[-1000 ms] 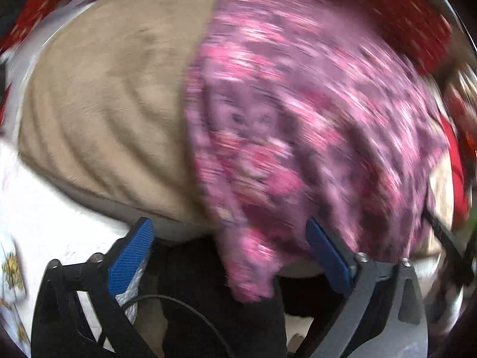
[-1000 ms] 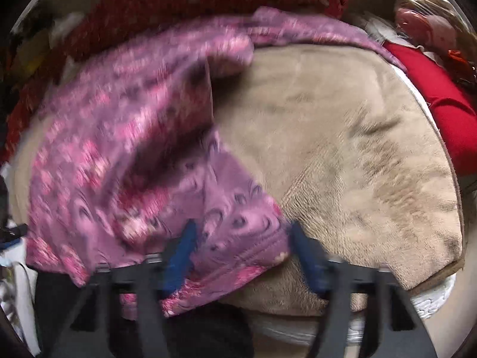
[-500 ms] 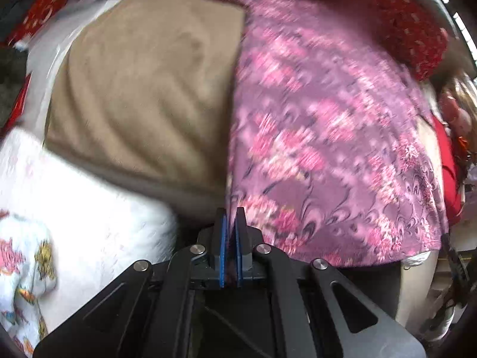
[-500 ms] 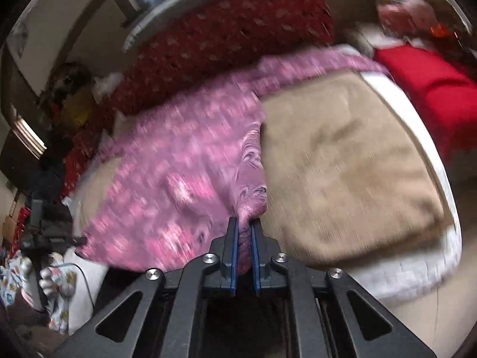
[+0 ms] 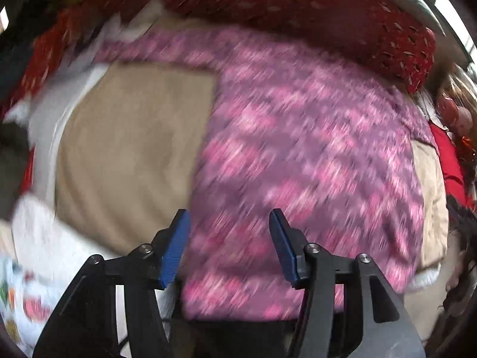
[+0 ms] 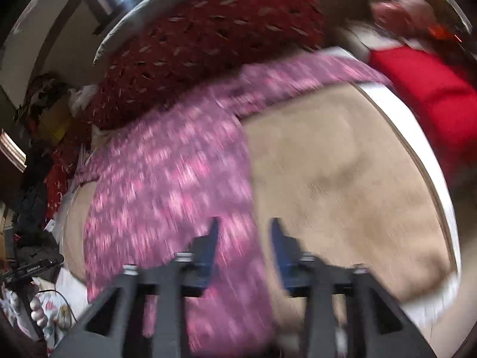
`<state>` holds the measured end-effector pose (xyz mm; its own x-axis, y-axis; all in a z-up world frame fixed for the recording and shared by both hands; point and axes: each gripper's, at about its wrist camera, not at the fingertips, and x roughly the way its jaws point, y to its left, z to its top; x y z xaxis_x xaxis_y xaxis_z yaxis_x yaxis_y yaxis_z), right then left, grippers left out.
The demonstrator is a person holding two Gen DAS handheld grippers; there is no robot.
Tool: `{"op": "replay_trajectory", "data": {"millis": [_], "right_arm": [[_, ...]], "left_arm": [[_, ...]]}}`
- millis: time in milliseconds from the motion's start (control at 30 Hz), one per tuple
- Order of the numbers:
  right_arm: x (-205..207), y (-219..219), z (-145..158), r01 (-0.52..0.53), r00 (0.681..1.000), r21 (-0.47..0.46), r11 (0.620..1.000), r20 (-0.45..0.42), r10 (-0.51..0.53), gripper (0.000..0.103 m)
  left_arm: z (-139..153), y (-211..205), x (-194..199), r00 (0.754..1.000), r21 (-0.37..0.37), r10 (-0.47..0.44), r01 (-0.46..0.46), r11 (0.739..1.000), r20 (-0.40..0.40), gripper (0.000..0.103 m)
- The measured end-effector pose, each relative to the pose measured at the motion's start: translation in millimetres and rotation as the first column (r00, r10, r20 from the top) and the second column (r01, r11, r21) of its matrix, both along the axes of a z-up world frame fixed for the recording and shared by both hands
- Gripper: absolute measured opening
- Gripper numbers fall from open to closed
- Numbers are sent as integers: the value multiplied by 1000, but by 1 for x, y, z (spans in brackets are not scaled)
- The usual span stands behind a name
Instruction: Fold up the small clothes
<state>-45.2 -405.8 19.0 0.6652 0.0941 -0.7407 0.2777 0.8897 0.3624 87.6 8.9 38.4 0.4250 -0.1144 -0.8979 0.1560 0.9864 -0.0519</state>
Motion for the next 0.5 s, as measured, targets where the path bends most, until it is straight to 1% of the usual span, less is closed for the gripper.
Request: {"op": "replay_trajectory", "data": {"millis": [67,133,167,200,233,267,300,333,367,400,433,467,500], "right_arm": [[43,5,-3,-23,1000,-13,1000,1,23,45],[75,11,-14,-30,1000,-68,997,-10,29,43],[88,15,-24,-32,999,-94,995,-20,31,42],[103,18,-39,-47,998,-105,993,-55,42,38],[118,21,-60,-79,990,-103,992,-124,66,24],[125,21,-74,-102,982,-97,990,-171,84,22],[128,20,-78,-114,980,-99,988,-172,96,20],[127,15,-73,-114,986,-92,989,-132,102,19],[125,1,-64,-96,991,-62,993,-99,89,19],[124,-17,-55,-53,996,-40,998,-69,50,23],[118,-51,-42,41,999,-20,999,-15,-41,30],[114,-78,-36,118,993,-7,993,13,-118,34],[108,-112,-32,216,976,9,976,33,-216,45]], "left_arm": [[-5,-34,20,999,22,-30,30,999,16,59],[-19,-68,43,999,37,-37,36,999,20,59],[-26,-79,51,999,44,-38,37,998,10,59],[-36,-90,60,999,49,-41,42,998,-11,59],[-42,-96,64,999,51,-42,44,998,-28,59],[-50,-102,70,998,54,-45,48,997,-46,59],[-58,-108,76,997,55,-54,57,997,-61,59],[-64,-112,79,996,53,-63,67,996,-67,59],[-67,-116,83,995,54,-74,78,995,-69,59],[-71,-118,86,994,57,-83,87,995,-71,59],[-73,-120,90,993,55,-88,92,994,-75,59],[-75,-120,92,993,49,-88,92,995,-80,59],[-77,-121,94,993,46,-85,89,995,-85,59]]}}
